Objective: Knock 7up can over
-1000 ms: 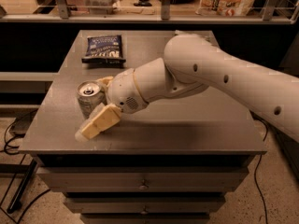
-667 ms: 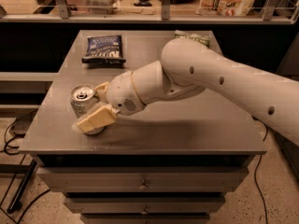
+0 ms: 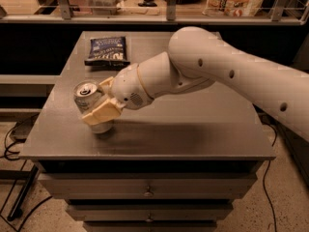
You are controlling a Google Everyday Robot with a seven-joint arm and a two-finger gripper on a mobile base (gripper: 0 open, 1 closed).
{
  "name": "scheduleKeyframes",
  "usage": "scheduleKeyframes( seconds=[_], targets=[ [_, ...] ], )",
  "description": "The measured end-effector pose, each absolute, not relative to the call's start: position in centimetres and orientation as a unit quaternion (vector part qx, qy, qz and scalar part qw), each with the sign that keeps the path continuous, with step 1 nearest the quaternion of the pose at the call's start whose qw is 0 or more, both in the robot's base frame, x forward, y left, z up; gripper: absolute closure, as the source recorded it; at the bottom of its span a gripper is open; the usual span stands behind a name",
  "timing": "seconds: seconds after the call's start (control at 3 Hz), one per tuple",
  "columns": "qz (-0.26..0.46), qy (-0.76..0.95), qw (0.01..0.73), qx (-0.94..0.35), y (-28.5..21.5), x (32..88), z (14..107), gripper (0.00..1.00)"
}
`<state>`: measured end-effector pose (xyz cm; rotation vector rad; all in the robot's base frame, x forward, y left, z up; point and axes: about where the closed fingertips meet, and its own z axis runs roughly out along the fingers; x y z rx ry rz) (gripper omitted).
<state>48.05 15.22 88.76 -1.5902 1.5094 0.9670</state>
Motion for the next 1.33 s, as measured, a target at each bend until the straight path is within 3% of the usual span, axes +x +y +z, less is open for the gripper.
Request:
scheduleKeyframes(
  seconds=[0.33, 1.0, 1.33],
  targets=[
    [0.309, 0.606, 0.358, -0.640, 14.1, 50.0, 91.1, 1.00],
    [0.146, 0.649, 0.292, -0.687, 11.9, 53.4, 92.8, 1.00],
    [0.065, 0.644, 0.251, -0.719, 10.6, 54.5, 90.1, 0.84]
  ],
)
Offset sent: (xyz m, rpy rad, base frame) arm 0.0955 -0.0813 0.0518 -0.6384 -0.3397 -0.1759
